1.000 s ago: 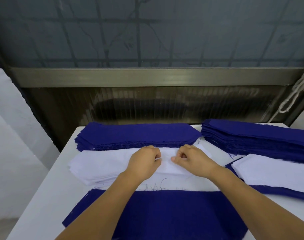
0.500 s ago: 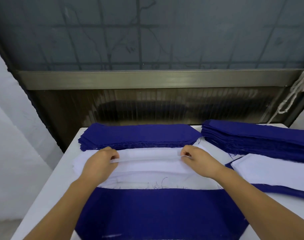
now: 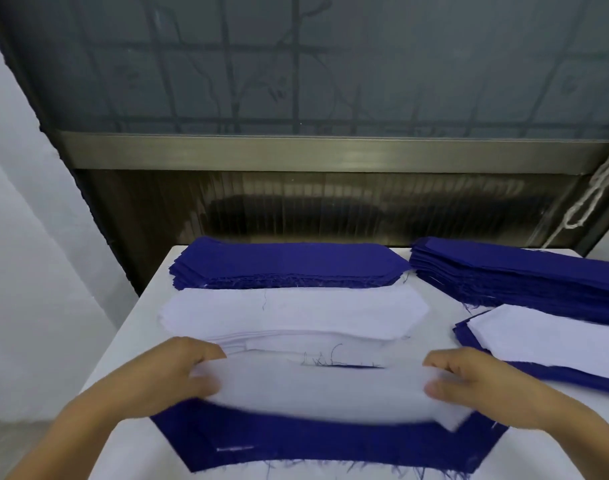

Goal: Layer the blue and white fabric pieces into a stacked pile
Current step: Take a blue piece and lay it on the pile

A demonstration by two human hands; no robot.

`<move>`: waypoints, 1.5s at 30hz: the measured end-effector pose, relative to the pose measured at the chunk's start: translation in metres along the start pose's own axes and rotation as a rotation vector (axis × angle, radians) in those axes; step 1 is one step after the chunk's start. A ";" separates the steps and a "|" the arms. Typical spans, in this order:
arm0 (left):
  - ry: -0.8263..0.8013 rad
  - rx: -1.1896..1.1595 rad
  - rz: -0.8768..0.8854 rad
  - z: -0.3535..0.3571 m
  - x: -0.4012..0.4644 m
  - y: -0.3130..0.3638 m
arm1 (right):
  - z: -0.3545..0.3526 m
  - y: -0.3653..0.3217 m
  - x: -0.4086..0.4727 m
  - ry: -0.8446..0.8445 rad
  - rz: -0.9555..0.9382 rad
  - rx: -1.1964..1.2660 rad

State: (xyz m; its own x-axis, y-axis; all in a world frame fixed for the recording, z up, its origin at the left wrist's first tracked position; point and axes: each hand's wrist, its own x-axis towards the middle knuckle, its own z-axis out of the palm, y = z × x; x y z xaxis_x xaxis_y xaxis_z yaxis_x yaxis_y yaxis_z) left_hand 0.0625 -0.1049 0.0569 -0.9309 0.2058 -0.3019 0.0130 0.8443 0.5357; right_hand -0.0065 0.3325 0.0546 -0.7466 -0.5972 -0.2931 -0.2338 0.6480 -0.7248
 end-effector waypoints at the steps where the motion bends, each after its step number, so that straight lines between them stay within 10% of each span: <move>1: -0.068 -0.077 0.027 0.001 -0.002 0.004 | -0.002 -0.002 -0.007 -0.051 0.019 0.034; 4: -0.092 -0.115 0.039 0.004 0.003 0.013 | -0.004 -0.005 -0.014 -0.060 0.074 0.022; 9: 0.395 -0.038 0.054 0.007 0.020 0.025 | -0.002 -0.003 -0.004 0.387 0.061 -0.122; 14: 0.585 0.081 0.249 0.020 0.003 0.019 | 0.016 0.016 -0.010 0.729 -0.336 -0.527; 27: 0.408 0.235 0.385 0.067 -0.009 0.003 | 0.058 0.052 -0.018 0.685 -0.544 -0.739; 45: 0.401 0.262 0.232 0.060 0.013 0.012 | 0.036 0.029 -0.001 0.557 -0.216 -0.658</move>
State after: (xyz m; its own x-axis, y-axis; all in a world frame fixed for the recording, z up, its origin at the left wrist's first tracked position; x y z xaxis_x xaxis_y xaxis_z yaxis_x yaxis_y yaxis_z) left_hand 0.0723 -0.0623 0.0127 -0.9584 0.2401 0.1544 0.2786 0.9049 0.3219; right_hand 0.0094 0.3347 0.0115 -0.7994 -0.5322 0.2789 -0.5871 0.7906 -0.1742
